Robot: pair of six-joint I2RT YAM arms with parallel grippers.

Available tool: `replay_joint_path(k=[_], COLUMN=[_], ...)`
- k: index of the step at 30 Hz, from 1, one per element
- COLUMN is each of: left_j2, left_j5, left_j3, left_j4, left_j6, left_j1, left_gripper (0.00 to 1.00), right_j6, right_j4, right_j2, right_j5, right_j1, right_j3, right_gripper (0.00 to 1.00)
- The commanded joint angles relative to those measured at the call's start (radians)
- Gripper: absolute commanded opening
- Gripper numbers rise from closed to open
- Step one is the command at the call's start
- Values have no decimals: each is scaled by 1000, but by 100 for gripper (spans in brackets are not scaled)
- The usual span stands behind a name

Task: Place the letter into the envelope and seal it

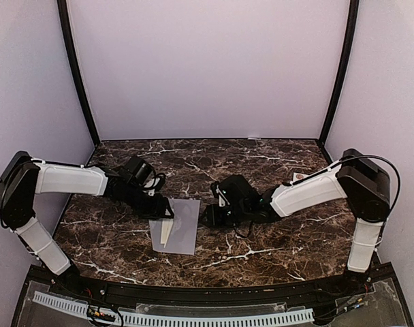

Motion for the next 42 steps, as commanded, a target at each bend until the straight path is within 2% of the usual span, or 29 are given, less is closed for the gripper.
replay_joint_path(k=[1, 8, 26, 30, 32, 42], left_j2=[-26, 17, 73, 91, 97, 106], left_j5=[-28, -26, -70, -44, -36, -3], left_j3=[11, -2, -27, -33, -35, -50], left_j4=[-54, -8, 15, 37, 44, 71], left_j6=[25, 19, 39, 36, 35, 25], left_j1=[1, 1, 1, 1, 1, 1], left_gripper=[60, 48, 42, 34, 26, 12], right_j6=[5, 10, 4, 1, 2, 4], right_j4=[32, 38, 27, 26, 26, 18], right_j2=[-10, 42, 140, 155, 161, 181], right_j5=[-24, -58, -85, -86, -89, -91], right_j1=[12, 27, 32, 32, 32, 32], right_j3=[-2, 25, 95, 111, 114, 125], right_gripper=[42, 39, 32, 27, 26, 23])
